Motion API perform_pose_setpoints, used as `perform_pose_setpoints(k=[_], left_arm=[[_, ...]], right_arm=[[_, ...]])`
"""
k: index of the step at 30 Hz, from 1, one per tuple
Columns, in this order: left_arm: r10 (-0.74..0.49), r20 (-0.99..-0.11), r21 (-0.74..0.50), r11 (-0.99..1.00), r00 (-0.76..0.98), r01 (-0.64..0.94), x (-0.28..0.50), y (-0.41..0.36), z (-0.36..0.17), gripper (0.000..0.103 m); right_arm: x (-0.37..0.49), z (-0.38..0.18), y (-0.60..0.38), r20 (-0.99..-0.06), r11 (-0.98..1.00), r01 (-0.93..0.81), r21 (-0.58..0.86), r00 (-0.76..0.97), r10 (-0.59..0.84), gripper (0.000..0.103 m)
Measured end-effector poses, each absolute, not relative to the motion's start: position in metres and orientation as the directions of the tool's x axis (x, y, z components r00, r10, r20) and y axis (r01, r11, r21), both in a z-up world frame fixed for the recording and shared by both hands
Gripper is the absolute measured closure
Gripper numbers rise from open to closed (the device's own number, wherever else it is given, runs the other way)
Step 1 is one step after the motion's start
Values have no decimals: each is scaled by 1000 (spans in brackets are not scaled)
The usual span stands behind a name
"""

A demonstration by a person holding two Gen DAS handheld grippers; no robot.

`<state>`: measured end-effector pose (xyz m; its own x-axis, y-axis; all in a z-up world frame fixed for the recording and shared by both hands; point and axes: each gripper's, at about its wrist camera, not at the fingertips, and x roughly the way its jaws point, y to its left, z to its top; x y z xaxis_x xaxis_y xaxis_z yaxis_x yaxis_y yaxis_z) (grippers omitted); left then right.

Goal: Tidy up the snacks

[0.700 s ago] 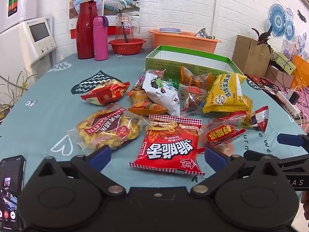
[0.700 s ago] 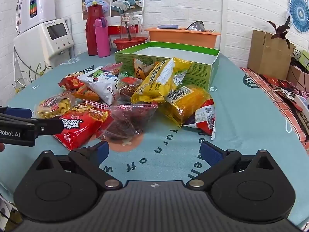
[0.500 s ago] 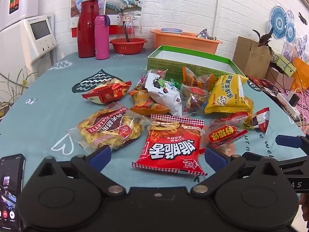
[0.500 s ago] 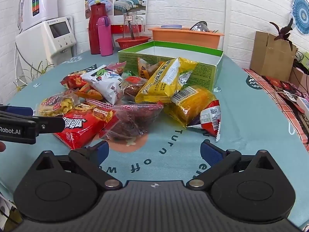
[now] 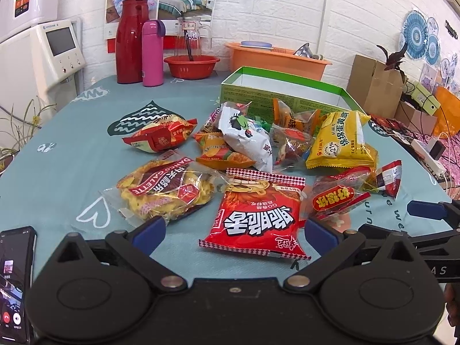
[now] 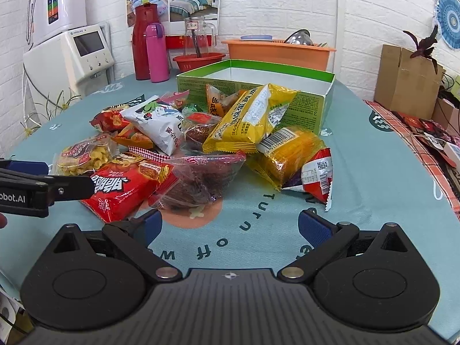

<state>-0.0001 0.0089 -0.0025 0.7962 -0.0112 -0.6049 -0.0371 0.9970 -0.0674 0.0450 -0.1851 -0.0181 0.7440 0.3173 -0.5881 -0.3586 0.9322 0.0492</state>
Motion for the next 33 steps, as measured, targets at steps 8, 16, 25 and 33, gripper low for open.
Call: perform_pose_setpoints(k=[8, 16, 25, 33], left_arm=[[-13, -607, -71, 997, 794, -39, 4, 7, -3, 0], [-5, -626, -72, 996, 780, -52, 9, 9, -2, 0], [-115, -613, -168, 986, 782, 14, -4, 31, 7, 0], [-270, -627, -272, 955, 731, 119, 16, 42, 2, 0]], right_arm=[[49, -20, -187, -589, 931, -359, 65, 739, 326, 0], [56, -23, -190, -588, 930, -357, 88, 735, 337, 0], [55, -21, -203, -463, 882, -428, 195, 753, 467, 0], [38, -20, -172, -490, 719, -645, 258, 554, 673, 0]])
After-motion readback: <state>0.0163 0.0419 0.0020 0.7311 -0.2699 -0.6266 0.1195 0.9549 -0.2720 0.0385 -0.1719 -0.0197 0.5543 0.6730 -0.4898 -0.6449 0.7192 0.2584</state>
